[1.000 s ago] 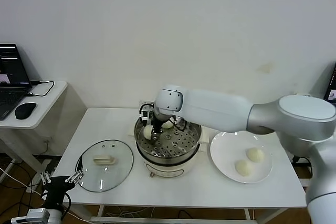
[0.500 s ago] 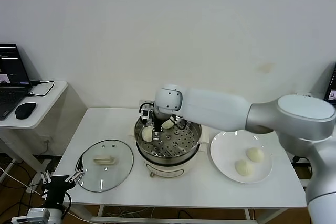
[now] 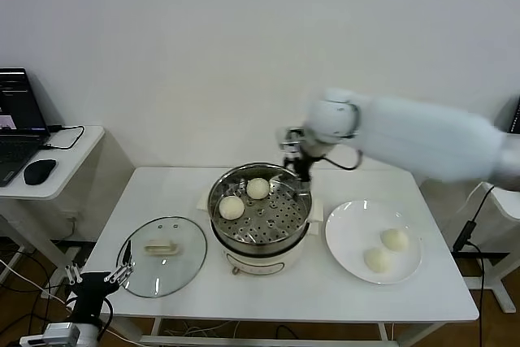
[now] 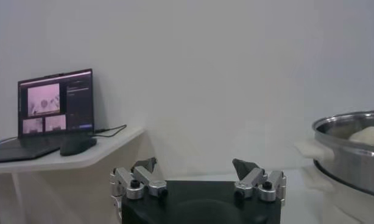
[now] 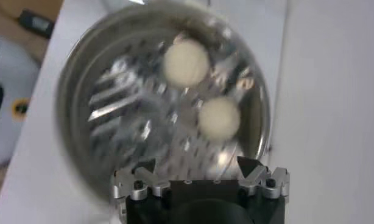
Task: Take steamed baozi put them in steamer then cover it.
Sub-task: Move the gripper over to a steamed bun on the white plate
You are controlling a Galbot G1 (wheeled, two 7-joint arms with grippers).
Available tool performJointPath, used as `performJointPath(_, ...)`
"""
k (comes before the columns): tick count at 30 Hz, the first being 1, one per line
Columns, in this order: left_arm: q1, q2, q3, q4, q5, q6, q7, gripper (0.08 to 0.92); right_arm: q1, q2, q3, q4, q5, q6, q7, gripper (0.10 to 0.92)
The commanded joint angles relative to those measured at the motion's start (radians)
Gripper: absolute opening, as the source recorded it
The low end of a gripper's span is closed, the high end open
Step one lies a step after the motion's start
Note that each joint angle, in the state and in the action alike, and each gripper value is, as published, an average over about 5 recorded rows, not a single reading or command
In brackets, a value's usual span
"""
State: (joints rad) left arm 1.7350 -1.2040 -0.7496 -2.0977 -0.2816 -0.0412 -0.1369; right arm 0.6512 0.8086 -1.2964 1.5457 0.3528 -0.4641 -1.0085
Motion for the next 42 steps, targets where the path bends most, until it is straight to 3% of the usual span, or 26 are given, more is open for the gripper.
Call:
performJointPath(1, 0.013, 0.000, 0.000, -0.017, 0.005, 0.005, 0.000, 0.823, -0.168, -0.417, 0.084, 0.165, -0.215, 0.170, -0.105, 0.823)
performJointPath(9, 0.042, -0.017, 0.010, -0.031, 0.025, 0.005, -0.001, 0.823, -0.545, -0.511, 0.358, 0.155, -0.409, 0.217, -0.099, 0.823)
performJointPath(15, 0.056, -0.027, 0.010, -0.032, 0.032, 0.002, -0.001, 0.823, -0.689, -0.492, 0.436, 0.120, -0.477, 0.219, -0.062, 0.823)
performJointPath(42, 0.047, -0.046, -0.012, -0.007, 0.031, 0.001, 0.000, 0.823, -0.746, -0.286, 0.442, -0.086, -0.509, 0.200, 0.000, 0.823)
